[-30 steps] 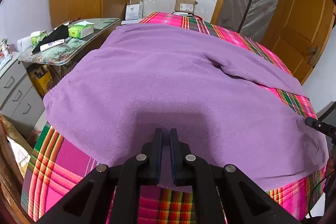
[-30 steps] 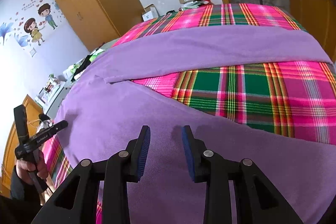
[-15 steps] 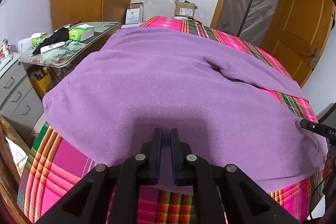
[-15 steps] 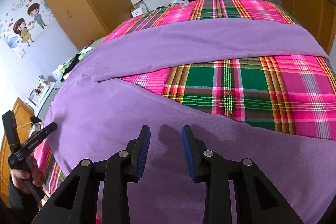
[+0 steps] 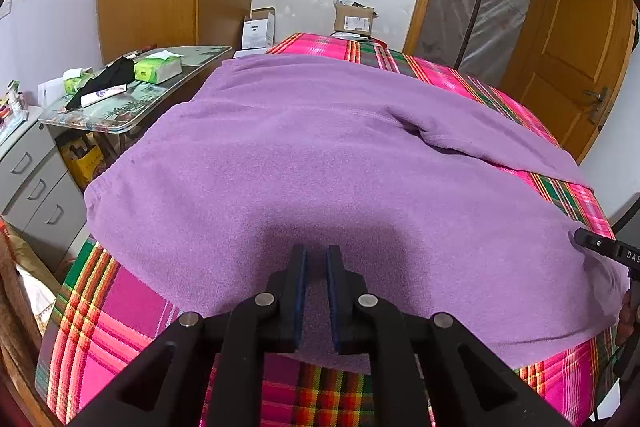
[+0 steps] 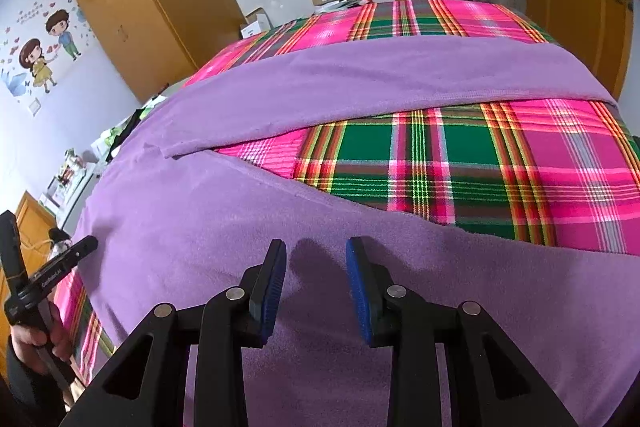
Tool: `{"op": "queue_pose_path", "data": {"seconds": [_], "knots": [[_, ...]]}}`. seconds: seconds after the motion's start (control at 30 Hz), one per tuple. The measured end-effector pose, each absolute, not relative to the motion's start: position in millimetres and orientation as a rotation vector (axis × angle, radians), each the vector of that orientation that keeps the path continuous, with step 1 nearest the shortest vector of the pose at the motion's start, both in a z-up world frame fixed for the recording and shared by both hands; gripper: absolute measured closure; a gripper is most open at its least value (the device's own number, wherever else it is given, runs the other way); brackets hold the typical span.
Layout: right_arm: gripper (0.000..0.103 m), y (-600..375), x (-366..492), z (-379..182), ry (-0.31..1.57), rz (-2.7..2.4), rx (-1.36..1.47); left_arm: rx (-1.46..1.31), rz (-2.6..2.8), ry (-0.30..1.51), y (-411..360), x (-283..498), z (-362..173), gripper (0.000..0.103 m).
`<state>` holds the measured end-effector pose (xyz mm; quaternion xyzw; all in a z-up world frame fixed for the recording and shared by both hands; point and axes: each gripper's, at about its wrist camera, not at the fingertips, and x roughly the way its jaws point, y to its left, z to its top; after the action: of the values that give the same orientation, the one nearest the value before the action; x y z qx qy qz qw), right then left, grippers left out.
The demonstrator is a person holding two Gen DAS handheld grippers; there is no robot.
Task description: Fold clothes
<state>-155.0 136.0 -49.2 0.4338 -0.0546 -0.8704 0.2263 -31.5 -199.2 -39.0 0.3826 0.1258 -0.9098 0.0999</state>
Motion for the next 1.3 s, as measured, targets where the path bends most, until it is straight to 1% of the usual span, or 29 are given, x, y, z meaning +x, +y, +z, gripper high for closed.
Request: {"op": "queue_pose_path", "data": {"seconds": [0.53,0.57,0.63,0.67,0.7,0.87,1.3], "knots": [[0.069,124.2,-148.3,-49.3,-0.033,-2.47,1.169,1.125,-2.692,0.393,-200.8,-30.6,-39.3,0.093],[0.067,123.2,-147.9,-49.2,-0.028,-2.47,1.169,1.124,-2.693,0.397,-201.1,-30.6,-39.4,0.093],[0.061,120.7,-147.3,-49.2,-0.02,-2.465,1.166,1.123,-2.694,0.402,-201.7,-30.6,-39.5,0.093],[0.055,119.1,-147.0,-49.3,-0.014,-2.461,1.164,1.123,-2.694,0.404,-201.9,-30.7,-39.5,0.093],[0.053,116.9,-146.5,-49.3,-0.002,-2.462,1.164,1.123,-2.694,0.404,-202.0,-30.6,-39.5,0.093],[0.052,109.6,-144.5,-49.2,0.047,-2.481,1.168,1.121,-2.696,0.409,-202.3,-30.5,-39.7,0.093],[0.051,109.9,-145.4,-49.2,0.042,-2.491,1.172,1.121,-2.69,0.391,-201.2,-30.9,-39.3,0.093]]}}
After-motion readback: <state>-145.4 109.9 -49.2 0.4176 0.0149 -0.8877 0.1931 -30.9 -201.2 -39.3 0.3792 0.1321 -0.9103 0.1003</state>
